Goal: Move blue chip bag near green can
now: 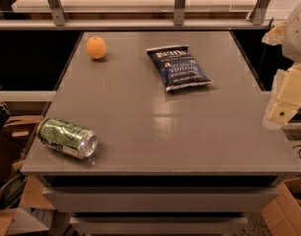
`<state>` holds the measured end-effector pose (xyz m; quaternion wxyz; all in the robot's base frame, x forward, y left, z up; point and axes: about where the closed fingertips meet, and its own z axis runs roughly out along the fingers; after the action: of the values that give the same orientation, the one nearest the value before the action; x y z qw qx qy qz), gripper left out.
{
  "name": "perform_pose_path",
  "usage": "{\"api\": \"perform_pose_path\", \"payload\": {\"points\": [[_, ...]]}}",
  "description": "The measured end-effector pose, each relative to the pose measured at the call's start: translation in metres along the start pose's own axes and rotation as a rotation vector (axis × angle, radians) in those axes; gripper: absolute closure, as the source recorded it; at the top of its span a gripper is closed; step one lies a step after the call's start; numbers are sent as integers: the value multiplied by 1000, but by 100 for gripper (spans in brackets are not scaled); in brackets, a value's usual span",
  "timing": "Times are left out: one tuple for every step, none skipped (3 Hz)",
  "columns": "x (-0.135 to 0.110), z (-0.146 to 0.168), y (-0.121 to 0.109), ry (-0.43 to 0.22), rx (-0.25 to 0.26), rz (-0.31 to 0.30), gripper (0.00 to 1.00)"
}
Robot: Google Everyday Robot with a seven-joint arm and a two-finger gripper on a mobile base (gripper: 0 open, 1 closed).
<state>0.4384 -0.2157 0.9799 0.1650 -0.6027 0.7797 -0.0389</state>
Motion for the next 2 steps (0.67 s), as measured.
{"api": "perform_pose_path", "payload": {"points": [[0,0,0,0,0,0,0],[-6,19,-17,23,-26,51,0]]}}
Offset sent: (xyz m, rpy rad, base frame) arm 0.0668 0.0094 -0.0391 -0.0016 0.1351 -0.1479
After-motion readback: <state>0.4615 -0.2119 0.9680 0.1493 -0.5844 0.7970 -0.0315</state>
